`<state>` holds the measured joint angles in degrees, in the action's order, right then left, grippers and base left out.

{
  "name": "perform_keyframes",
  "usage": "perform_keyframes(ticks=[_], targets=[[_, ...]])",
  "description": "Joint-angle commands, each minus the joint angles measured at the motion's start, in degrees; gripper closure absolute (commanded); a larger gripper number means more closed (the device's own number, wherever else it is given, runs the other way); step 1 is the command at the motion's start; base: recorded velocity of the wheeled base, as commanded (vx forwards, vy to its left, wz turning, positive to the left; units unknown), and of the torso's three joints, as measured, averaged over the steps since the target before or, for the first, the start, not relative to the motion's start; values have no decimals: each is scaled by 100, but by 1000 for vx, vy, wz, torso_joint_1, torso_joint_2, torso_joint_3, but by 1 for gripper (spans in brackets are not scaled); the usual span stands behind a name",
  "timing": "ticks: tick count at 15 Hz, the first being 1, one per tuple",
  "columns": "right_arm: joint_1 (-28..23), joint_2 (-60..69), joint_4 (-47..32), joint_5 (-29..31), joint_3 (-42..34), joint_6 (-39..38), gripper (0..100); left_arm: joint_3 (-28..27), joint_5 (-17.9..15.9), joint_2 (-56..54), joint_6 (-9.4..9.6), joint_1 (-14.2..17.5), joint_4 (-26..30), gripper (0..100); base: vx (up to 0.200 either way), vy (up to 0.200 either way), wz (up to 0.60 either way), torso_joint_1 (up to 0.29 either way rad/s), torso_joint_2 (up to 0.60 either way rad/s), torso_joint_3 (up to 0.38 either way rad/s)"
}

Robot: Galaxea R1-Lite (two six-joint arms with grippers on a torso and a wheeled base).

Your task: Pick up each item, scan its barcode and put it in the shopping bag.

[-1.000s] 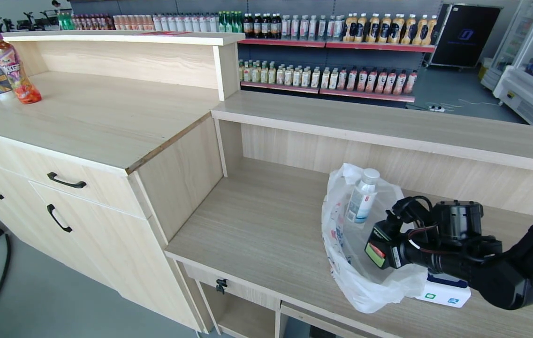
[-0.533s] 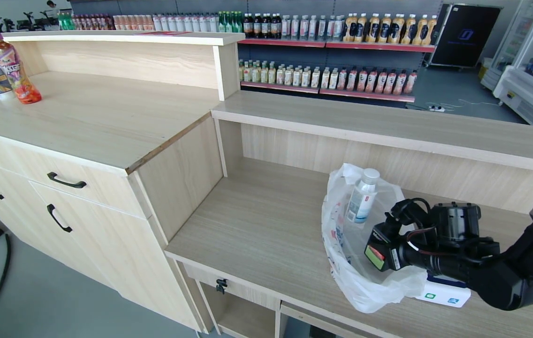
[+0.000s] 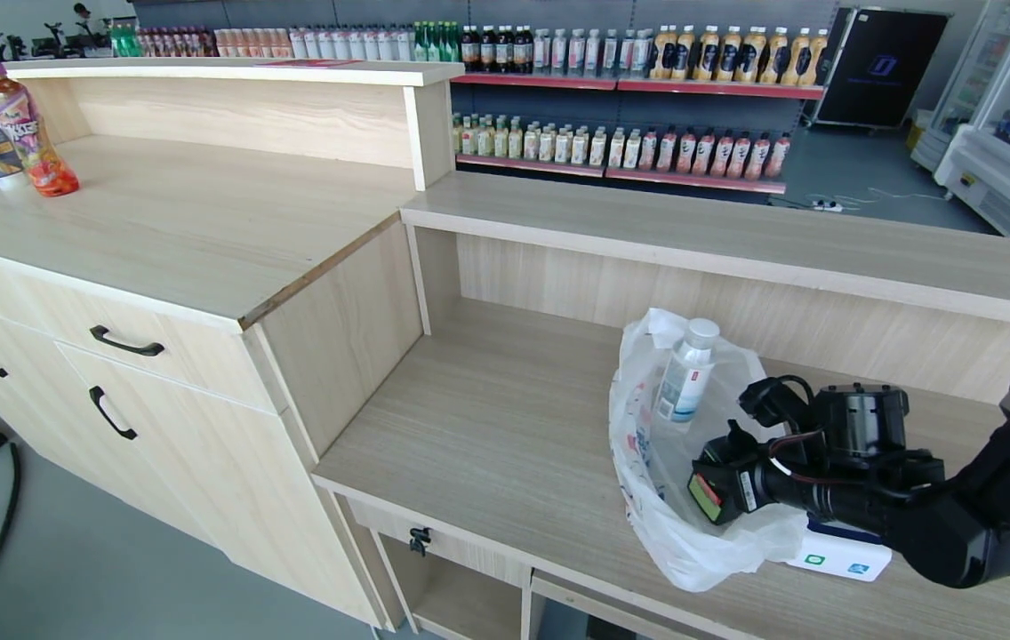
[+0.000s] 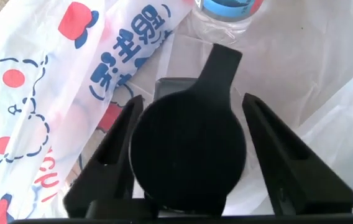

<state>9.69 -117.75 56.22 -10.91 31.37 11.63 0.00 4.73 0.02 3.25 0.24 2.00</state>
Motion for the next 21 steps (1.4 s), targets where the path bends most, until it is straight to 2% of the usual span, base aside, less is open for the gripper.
perform_keyframes(ticks=[1,4,7,10,12,16,19,21], targets=[[-2,15,-6,1,1,-3,0,0,2,-2,0,2,2,0,0,0,0,0,0,0],[15,217,-50,1,10,-12,0,0,2,-2,0,2,2,0,0,0,0,0,0,0],[217,956,-182,19,80,50,0,0,2,-2,0,2,2,0,0,0,0,0,0,0],[261,2186,-1052,54,54,753,0,0,2,-2,0,2,2,0,0,0,0,0,0,0],[103,2916,-1518,54,-69,876,0,0,2,-2,0,2,2,0,0,0,0,0,0,0],[-732,3830,-1579,89,-140,2203,0,0,2,-2,0,2,2,0,0,0,-150,2,1,-1],[-987,4234,-1975,142,555,2142,0,0,2,-2,0,2,2,0,0,0,-600,-6,-1,4],[-1013,4559,-2546,687,994,1729,0,0,2,-2,0,2,2,0,0,0,-600,10,2,0]])
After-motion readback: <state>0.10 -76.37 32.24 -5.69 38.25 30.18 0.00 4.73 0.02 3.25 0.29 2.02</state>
